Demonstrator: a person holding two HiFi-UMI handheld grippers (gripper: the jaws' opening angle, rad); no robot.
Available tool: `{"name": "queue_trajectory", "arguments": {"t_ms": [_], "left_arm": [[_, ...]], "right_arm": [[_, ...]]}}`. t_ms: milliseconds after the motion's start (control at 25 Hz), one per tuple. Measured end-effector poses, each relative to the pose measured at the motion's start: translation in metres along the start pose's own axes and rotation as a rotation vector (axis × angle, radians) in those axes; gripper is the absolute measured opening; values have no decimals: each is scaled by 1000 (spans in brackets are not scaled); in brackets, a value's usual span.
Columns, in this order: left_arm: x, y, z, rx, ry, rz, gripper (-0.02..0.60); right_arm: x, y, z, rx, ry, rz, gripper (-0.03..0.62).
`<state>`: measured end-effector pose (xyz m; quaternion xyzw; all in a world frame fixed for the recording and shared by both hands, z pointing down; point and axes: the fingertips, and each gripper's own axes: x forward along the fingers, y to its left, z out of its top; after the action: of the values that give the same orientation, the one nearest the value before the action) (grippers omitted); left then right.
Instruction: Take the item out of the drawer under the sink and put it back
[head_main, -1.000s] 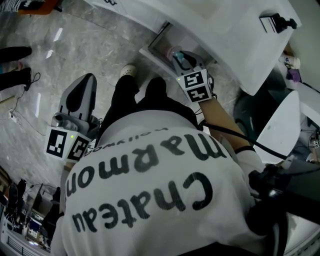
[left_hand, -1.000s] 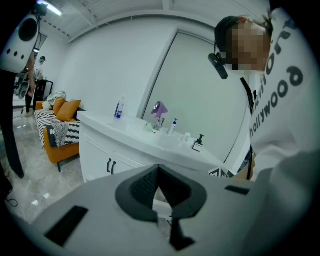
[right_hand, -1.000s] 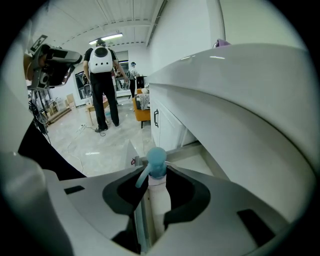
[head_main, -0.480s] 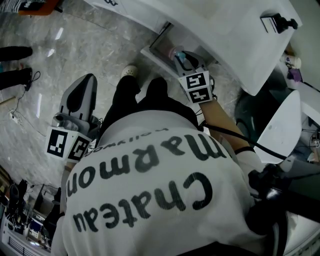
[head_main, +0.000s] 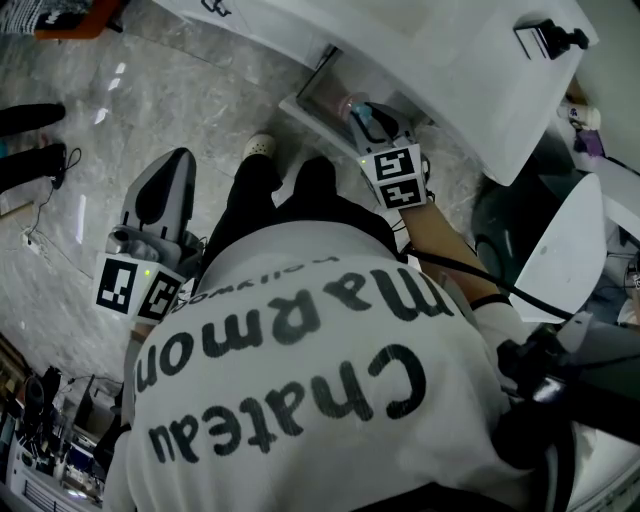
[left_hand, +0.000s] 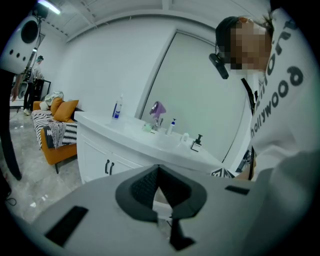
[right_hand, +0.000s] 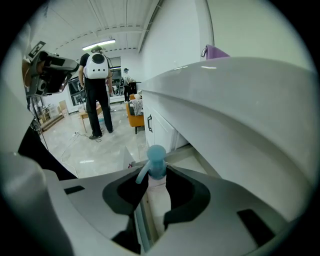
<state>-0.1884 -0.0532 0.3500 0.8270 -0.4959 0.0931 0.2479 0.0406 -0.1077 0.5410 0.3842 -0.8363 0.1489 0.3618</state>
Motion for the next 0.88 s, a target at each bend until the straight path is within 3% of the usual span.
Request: {"name": "queue_trajectory", "arguments": {"t_ms": [400, 880], "left_arm": [[12, 3, 11, 22, -4, -73, 8], [42, -5, 29, 98, 21, -265, 8]], "right_arm": [[-29, -3, 14, 55, -56, -85, 117], [-75, -2, 29, 148, -126, -241, 117]]}}
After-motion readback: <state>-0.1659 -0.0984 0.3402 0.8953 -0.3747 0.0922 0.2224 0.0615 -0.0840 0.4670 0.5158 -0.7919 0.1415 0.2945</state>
